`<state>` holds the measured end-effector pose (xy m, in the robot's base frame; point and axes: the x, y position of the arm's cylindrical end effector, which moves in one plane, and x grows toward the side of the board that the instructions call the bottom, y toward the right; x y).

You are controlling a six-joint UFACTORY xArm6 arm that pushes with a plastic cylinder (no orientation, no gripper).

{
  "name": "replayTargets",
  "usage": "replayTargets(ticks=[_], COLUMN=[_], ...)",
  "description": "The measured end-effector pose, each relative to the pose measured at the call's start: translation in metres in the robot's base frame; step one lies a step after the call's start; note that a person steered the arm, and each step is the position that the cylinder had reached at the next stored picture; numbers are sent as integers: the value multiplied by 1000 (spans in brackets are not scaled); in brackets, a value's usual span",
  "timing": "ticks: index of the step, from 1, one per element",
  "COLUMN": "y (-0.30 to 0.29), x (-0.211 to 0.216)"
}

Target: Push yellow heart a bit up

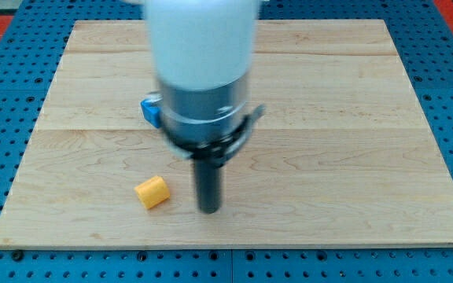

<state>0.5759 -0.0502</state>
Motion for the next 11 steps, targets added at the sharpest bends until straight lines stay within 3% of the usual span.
replayTargets(ticks=[1,3,4,5,7,10,11], y=[-57,-126,-130,-105,-132,-167,-162], x=[-12,-147,-174,-153,-74,-172,-155])
